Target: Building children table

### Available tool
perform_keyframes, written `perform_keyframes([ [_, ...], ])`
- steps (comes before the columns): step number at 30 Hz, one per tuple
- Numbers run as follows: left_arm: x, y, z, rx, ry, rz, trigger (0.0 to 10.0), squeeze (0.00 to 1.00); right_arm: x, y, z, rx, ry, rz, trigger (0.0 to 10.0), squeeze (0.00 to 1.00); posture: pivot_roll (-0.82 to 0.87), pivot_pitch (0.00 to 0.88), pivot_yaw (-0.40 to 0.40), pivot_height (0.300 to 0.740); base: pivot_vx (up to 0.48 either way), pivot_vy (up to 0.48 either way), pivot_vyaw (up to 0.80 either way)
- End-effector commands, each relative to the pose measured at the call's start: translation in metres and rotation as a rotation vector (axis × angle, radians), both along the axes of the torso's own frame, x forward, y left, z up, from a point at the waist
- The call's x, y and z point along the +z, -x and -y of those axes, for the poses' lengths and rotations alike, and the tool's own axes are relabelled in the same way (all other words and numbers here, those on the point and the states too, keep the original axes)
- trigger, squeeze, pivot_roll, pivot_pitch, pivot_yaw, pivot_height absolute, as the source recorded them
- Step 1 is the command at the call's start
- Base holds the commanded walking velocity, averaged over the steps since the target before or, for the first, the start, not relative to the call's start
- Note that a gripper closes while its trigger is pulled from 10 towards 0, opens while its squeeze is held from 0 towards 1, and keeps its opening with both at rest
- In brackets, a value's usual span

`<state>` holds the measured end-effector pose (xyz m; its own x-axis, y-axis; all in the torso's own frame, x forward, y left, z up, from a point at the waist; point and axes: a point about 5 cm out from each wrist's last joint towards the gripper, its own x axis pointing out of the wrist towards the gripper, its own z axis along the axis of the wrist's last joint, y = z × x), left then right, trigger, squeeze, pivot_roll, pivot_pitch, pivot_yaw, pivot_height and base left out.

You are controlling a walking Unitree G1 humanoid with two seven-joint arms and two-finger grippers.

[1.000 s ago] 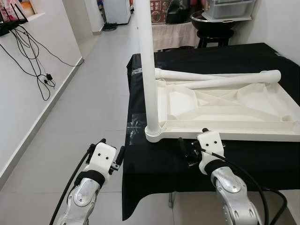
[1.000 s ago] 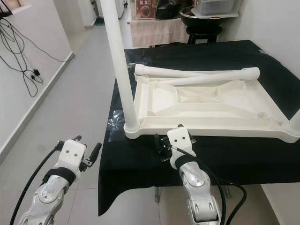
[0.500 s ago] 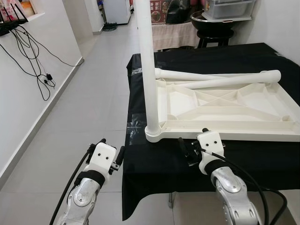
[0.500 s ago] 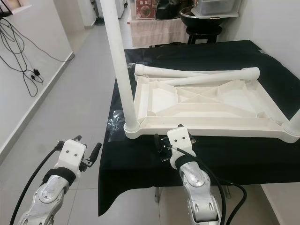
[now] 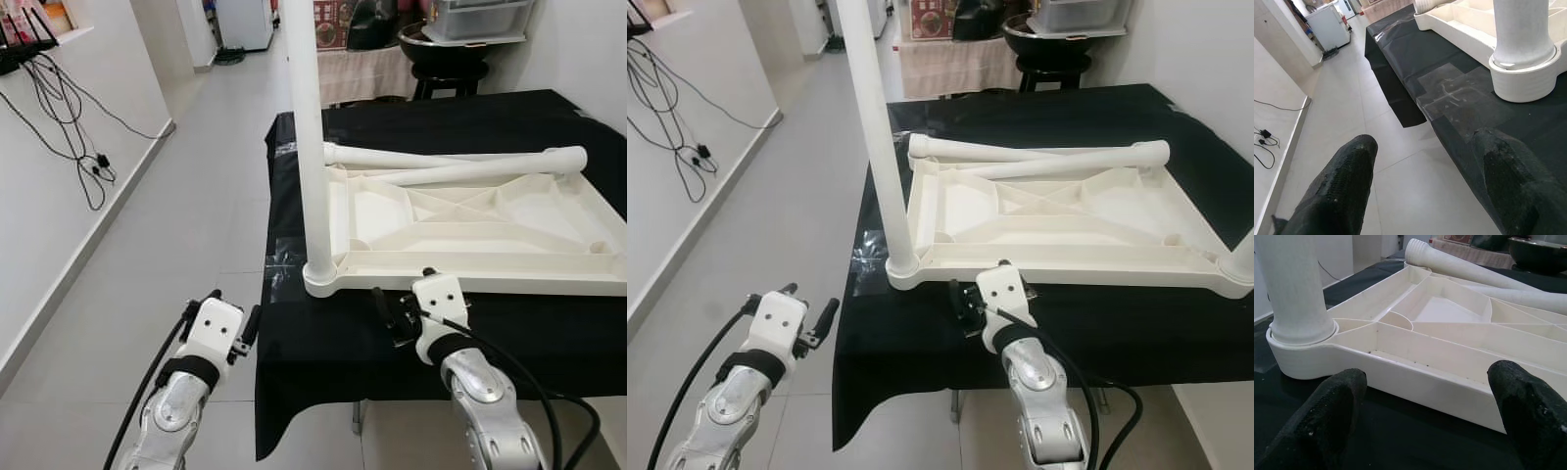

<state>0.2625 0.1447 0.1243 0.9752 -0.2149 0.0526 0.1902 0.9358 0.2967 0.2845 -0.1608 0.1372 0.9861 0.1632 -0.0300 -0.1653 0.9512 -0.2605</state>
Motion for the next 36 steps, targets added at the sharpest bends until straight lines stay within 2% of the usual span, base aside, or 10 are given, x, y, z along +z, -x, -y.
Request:
perform_keyframes([
  [1,0.007,-0.005,0.014,-0.011,0.156,-0.123,10.0,0.00,-0.001,0.015,-0.028,0.255,-0.032,-0.017,10.0,0.00,-0.08,0.101,0.026,0.740,0.000,0.000,0.00],
  [17,0.005,-0.002,0.004,0.020,0.111,-0.083,10.0,0.00,0.002,0.014,-0.027,0.267,-0.158,-0.022,10.0,0.00,-0.07,0.115,0.035,0.740,0.000,0.000,0.00],
  [18,0.006,-0.002,0.004,0.009,0.105,-0.077,10.0,0.00,0.006,0.015,-0.031,0.336,-0.166,-0.009,10.0,0.00,-0.06,0.117,0.042,0.740,0.000,0.000,0.00],
  [23,0.009,-0.001,0.007,-0.022,0.090,-0.063,10.0,0.00,0.007,0.013,-0.037,0.463,-0.120,-0.047,10.0,0.00,-0.05,0.120,0.045,0.740,0.000,0.000,0.00],
  [26,0.012,0.001,0.013,-0.080,0.067,-0.043,10.0,0.00,0.004,0.001,-0.038,0.481,-0.047,-0.086,10.0,0.00,-0.04,0.125,0.047,0.740,0.000,0.000,0.00],
  [28,0.014,0.003,0.019,-0.141,0.037,-0.033,10.0,0.00,0.003,-0.012,-0.040,0.471,-0.009,-0.110,10.0,0.00,-0.03,0.131,0.048,0.740,0.000,0.000,0.00],
  [29,0.014,0.003,0.019,-0.141,0.037,-0.033,10.0,0.00,0.003,-0.012,-0.040,0.471,-0.009,-0.110,10.0,0.00,-0.03,0.131,0.048,0.740,0.000,0.000,0.00],
  [32,0.017,0.006,0.026,-0.214,0.016,-0.040,10.0,0.00,0.005,-0.031,-0.048,0.498,0.028,-0.145,10.0,0.00,-0.01,0.143,0.046,0.740,0.000,0.000,0.00],
  [35,0.017,0.008,0.028,-0.236,0.014,-0.043,10.0,0.00,0.008,-0.040,-0.051,0.509,0.042,-0.155,10.0,0.00,-0.01,0.144,0.046,0.740,0.000,0.000,0.00],
  [36,0.018,0.009,0.029,-0.242,0.017,-0.046,10.0,0.00,0.012,-0.049,-0.054,0.510,0.050,-0.152,10.0,0.00,0.00,0.152,0.043,0.740,0.000,0.000,0.00],
])
